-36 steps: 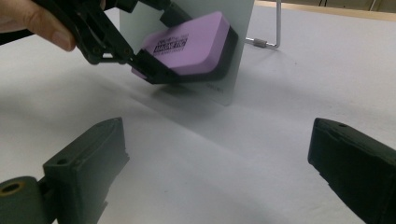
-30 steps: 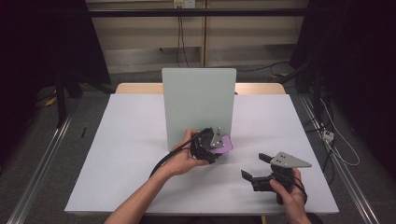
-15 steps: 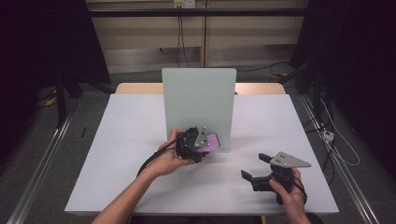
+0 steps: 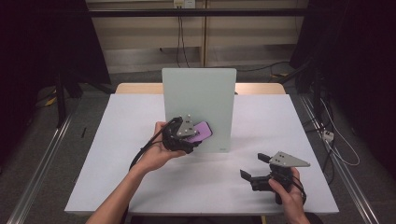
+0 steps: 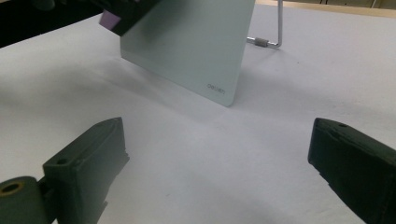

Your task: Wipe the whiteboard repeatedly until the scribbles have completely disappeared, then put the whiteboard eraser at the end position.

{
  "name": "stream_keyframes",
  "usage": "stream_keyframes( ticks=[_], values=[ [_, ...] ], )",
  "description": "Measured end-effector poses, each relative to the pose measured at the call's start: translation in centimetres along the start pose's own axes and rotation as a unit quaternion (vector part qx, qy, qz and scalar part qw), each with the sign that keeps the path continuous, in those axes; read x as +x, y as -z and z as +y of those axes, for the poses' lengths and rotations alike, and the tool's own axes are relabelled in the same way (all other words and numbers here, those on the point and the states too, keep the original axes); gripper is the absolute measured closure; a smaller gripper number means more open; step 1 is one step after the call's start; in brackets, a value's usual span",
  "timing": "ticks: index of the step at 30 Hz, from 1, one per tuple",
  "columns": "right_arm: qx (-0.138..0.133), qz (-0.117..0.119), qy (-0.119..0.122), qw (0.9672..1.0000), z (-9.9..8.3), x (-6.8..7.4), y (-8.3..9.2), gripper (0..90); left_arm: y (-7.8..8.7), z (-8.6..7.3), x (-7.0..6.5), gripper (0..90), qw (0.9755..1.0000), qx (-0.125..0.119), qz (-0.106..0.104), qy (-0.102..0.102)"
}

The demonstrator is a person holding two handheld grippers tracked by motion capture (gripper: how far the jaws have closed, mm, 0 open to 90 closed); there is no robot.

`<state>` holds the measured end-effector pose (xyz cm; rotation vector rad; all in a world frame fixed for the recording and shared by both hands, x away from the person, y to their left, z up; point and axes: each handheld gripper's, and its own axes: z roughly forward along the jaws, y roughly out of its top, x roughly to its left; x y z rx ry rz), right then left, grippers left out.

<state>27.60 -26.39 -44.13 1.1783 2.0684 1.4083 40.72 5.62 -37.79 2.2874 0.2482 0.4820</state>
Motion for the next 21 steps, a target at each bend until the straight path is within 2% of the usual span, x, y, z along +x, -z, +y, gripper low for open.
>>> stream_keyframes(
  ticks=[7,9,13,15,17,21],
  values=[
    [0.0,0.0,0.003,1.0,0.0,0.1,0.0,4.2,2.8,-0.2,1.1,40.8,0.9991,-0.024,0.005,0.036],
    [0.001,0.0,0.003,1.0,0.0,0.1,0.1,4.2,3.4,-0.4,1.2,40.7,0.9988,-0.022,0.01,0.042],
    [0.001,-0.001,0.007,1.0,0.0,0.1,0.1,4.2,4.3,-0.8,1.4,40.8,0.9982,-0.027,0.014,0.053],
    [0.001,-0.001,0.006,1.0,-0.1,0.1,0.2,4.2,4.8,-1.1,1.6,40.7,0.9971,-0.036,0.008,0.066],
    [-0.001,0.0,0.006,1.0,-0.1,0.2,0.3,4.2,5.1,-1.2,1.8,40.7,0.9972,-0.036,0.013,0.065],
    [-0.001,0.0,0.005,1.0,-0.1,0.1,0.4,4.2,5.5,-1.3,2.0,40.8,0.9963,-0.035,0.005,0.079]
  ],
)
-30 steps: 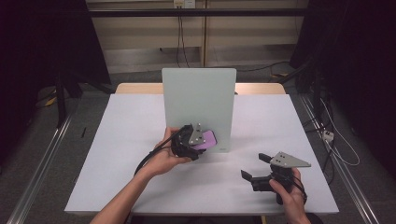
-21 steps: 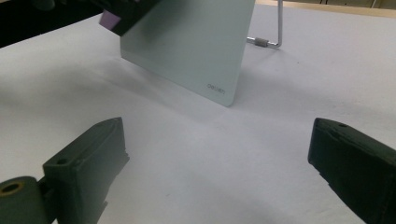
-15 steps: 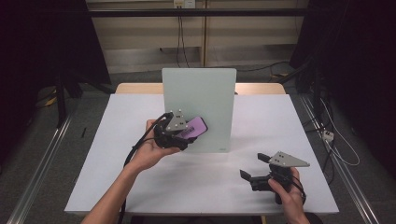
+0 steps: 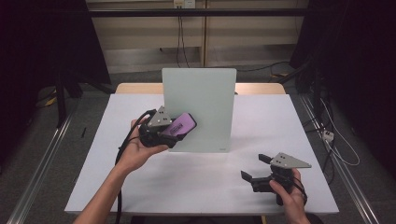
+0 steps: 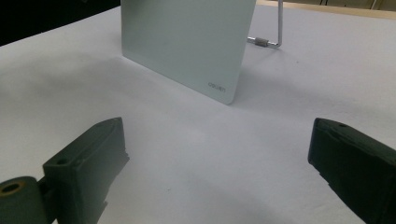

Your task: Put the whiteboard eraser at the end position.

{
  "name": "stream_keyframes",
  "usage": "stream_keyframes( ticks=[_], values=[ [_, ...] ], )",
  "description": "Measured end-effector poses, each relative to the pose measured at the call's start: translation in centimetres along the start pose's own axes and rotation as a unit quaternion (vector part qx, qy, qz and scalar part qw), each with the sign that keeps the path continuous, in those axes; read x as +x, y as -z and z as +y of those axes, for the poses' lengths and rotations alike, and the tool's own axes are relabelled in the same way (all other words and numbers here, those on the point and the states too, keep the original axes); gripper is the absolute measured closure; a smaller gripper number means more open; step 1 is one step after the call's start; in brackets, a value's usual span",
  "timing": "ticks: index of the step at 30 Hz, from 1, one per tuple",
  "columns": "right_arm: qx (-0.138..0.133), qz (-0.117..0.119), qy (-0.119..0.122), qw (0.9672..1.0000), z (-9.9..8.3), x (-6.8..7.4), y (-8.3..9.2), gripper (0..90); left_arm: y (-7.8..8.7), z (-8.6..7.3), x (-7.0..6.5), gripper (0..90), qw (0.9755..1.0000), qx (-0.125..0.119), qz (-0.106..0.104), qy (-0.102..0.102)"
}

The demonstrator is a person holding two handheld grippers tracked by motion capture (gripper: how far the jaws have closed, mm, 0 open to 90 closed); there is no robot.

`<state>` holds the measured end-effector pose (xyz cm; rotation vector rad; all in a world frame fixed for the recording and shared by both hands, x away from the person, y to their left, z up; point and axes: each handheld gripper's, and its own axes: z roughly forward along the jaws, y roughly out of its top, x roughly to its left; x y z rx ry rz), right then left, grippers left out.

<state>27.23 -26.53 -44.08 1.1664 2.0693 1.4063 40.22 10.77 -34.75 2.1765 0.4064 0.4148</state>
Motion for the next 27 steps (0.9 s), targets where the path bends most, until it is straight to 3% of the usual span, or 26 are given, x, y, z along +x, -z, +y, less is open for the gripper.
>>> stream_keyframes(
  ticks=[4,7,10,17,23,27],
  values=[
    [-0.001,-0.003,-0.003,1.0,0.1,-0.1,-0.1,4.2,0.1,0.0,0.0,40.8,0.9995,0.006,-0.03,0.011],
    [0.0,-0.005,-0.004,1.0,0.1,-0.1,-0.1,4.2,0.3,0.0,0.0,40.8,0.9979,0.017,-0.054,0.03],
    [0.0,-0.005,-0.006,1.0,0.0,0.0,-0.1,4.2,0.1,0.0,-0.3,40.7,0.9965,0.03,-0.069,0.036],
    [0.001,-0.003,-0.001,1.0,0.0,-0.1,-0.1,4.2,-0.7,0.3,-1.4,40.8,0.9947,0.063,-0.08,0.015],
    [0.0,0.002,0.004,1.0,0.0,0.0,0.1,4.2,-1.6,0.3,-2.4,40.7,0.9926,0.085,-0.086,0.011],
    [-0.001,0.002,0.004,1.0,0.0,0.1,0.2,4.1,-2.3,0.3,-3.2,40.7,0.9885,0.111,-0.103,0.001]
  ],
)
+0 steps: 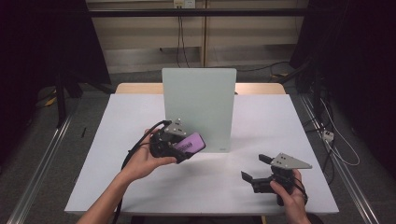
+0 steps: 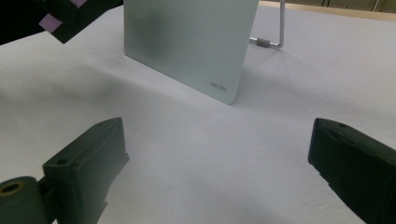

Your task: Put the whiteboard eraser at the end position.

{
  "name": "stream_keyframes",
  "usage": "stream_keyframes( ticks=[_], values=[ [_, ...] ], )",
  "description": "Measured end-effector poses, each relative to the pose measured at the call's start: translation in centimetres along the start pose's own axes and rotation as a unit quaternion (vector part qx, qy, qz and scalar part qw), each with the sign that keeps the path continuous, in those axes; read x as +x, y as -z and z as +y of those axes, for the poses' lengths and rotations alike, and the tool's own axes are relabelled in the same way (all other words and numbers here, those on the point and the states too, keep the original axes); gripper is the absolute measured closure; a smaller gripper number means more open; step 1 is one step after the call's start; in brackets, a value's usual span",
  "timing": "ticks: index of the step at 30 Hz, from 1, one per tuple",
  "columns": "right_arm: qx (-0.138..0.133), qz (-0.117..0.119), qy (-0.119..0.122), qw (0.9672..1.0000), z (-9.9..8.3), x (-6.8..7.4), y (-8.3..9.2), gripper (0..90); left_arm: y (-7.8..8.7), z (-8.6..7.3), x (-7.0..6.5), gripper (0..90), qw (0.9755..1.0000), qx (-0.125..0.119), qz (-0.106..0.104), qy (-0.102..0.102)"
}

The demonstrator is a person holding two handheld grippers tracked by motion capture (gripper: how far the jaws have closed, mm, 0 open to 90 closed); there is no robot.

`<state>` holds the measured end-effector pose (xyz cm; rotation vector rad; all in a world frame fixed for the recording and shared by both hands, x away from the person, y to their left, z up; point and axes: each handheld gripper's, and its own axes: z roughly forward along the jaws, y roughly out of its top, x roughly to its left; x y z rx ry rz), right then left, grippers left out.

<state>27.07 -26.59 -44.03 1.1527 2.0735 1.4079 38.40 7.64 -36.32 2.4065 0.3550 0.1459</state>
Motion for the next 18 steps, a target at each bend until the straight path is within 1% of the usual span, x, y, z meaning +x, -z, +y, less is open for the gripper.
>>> stream_keyframes(
  ticks=[1,4,7,9,10,13,16,17,18],
  values=[
    [0.001,0.0,0.001,1.0,0.0,0.0,0.0,4.1,-0.2,0.0,-0.2,40.7,1.0,0.004,-0.002,-0.002],
    [0.001,0.0,0.0,1.0,0.0,0.0,-0.1,4.2,-0.9,0.1,-0.6,40.8,0.9996,0.02,-0.016,-0.007],
    [0.002,0.001,0.0,1.0,0.1,0.0,-0.2,4.1,-1.4,0.1,-1.0,40.8,0.9988,0.037,-0.029,-0.012],
    [0.001,0.002,0.001,1.0,0.1,0.0,-0.2,4.1,-1.7,0.2,-1.4,40.8,0.9983,0.044,-0.035,-0.016],
    [0.0,0.003,-0.001,1.0,0.1,0.0,-0.3,4.1,-1.9,0.2,-1.6,40.8,0.9984,0.044,-0.031,-0.016],
    [0.002,0.007,-0.001,1.0,0.1,0.0,-0.3,4.2,-2.6,0.2,-1.9,40.7,0.9979,0.051,-0.038,-0.013],
    [0.001,0.01,-0.001,0.9999,0.1,-0.1,-0.3,4.1,-3.5,0.1,-2.2,40.7,0.997,0.064,-0.039,-0.018],
    [0.0,0.011,-0.002,0.9999,0.1,-0.1,-0.3,4.1,-3.8,0.0,-2.3,40.7,0.9966,0.068,-0.043,-0.016],
    [-0.001,0.012,-0.002,0.9999,0.1,-0.1,-0.4,4.2,-4.0,0.0,-2.3,40.7,0.996,0.074,-0.047,-0.018]
  ],
)
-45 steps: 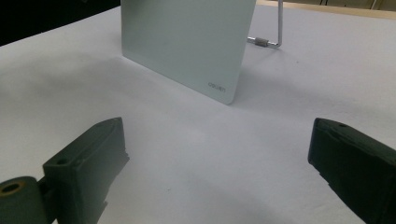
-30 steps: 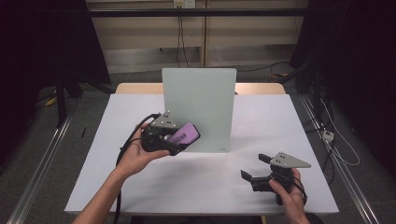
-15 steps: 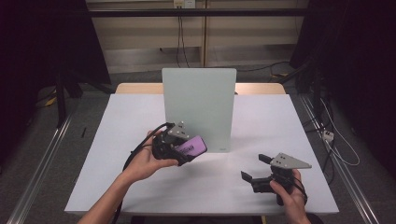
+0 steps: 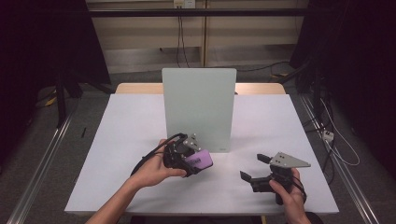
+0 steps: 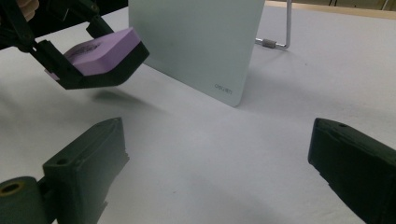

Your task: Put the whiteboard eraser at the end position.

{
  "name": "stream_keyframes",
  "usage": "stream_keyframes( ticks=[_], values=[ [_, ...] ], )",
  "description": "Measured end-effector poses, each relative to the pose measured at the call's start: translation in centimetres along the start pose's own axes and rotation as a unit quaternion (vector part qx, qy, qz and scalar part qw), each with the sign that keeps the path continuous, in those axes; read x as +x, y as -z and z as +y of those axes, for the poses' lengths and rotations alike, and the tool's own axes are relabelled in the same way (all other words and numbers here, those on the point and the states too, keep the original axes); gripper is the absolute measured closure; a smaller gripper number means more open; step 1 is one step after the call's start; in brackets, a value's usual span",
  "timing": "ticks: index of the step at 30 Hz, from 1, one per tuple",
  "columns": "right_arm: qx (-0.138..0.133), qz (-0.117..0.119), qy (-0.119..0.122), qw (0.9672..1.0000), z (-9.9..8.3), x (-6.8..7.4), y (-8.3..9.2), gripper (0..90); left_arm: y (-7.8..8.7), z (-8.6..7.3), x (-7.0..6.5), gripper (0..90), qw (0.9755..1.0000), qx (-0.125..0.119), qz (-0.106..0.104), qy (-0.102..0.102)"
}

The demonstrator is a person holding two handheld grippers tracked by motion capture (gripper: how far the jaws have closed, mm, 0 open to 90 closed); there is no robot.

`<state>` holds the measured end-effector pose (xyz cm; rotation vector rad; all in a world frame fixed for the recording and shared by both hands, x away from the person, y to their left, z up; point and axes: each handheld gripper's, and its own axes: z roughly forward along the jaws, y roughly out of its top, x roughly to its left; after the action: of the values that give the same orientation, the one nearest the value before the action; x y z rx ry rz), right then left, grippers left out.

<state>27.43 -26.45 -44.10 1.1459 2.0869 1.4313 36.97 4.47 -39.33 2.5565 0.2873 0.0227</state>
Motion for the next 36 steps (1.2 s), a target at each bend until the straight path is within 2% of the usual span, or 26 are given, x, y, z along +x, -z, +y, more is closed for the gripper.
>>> stream_keyframes(
  ticks=[3,4,5,10,12,15,16,17,22,23,24,26,27,28,29,31,35,36],
  values=[
    [0.002,-0.002,-0.004,1.0,0.0,-0.1,0.0,4.1,-0.5,0.0,-0.1,40.7,0.9999,-0.005,-0.007,0.012],
    [0.001,-0.002,-0.004,1.0,0.0,-0.1,0.0,4.1,-0.7,0.1,-0.1,40.7,0.9998,0.003,-0.006,0.017],
    [0.001,-0.001,-0.004,1.0,0.0,-0.1,0.0,4.0,-1.0,0.1,0.0,40.6,0.9996,0.0,-0.022,0.02],
    [0.002,0.002,0.001,1.0,0.1,0.0,-0.2,4.1,-2.3,0.4,-0.8,40.6,0.9991,0.022,-0.036,0.01],
    [0.002,0.003,0.001,1.0,0.1,0.0,-0.3,4.1,-2.3,0.4,-0.8,40.6,0.9989,0.033,-0.033,0.004],
    [0.003,0.003,0.002,1.0,0.1,0.0,-0.3,4.1,-2.8,0.3,-0.7,40.6,0.9988,0.039,-0.028,0.007],
    [0.002,0.003,0.002,1.0,0.1,-0.1,-0.3,4.1,-3.0,0.3,-0.5,40.6,0.9984,0.043,-0.037,0.006],
    [0.001,0.002,0.002,1.0,0.1,-0.1,-0.3,4.1,-3.2,0.3,-0.6,40.5,0.9982,0.045,-0.038,0.007],
    [0.003,0.0,0.002,1.0,0.2,0.0,-0.3,4.1,-3.6,0.2,-0.6,40.5,0.9984,0.046,-0.03,0.011],
    [0.003,0.001,0.002,1.0,0.2,0.1,-0.3,4.1,-3.6,0.2,-0.7,40.5,0.9985,0.05,-0.021,0.01],
    [0.003,0.001,0.003,1.0,0.2,0.1,-0.3,4.1,-3.7,0.0,-0.7,40.5,0.9987,0.04,-0.028,0.013],
    [0.003,0.001,0.003,1.0,0.2,0.1,-0.3,4.1,-3.9,0.0,-0.7,40.5,0.9987,0.041,-0.027,0.014],
    [0.002,0.001,0.002,1.0,0.2,0.1,-0.3,4.1,-4.0,0.0,-0.6,40.5,0.9987,0.042,-0.025,0.013],
    [0.003,0.0,0.002,1.0,0.2,0.1,-0.3,4.1,-3.8,0.1,-0.7,40.3,0.9983,0.055,-0.01,0.013],
    [0.003,0.0,0.002,1.0,0.2,0.1,-0.3,4.1,-4.0,-0.1,-0.6,40.2,0.9988,0.036,-0.027,0.02],
    [0.003,0.0,0.003,1.0,0.2,0.1,-0.3,4.1,-4.0,-0.2,-0.6,39.6,0.9989,0.037,-0.023,0.017],
    [0.003,-0.001,0.004,1.0,0.2,0.1,-0.3,4.1,-4.1,-0.3,-0.5,31.6,0.9992,0.031,-0.018,0.02],
    [0.003,-0.001,0.004,1.0,0.2,0.1,-0.3,4.1,-4.0,-0.2,-0.5,28.7,0.9989,0.04,-0.016,0.02]
  ],
)
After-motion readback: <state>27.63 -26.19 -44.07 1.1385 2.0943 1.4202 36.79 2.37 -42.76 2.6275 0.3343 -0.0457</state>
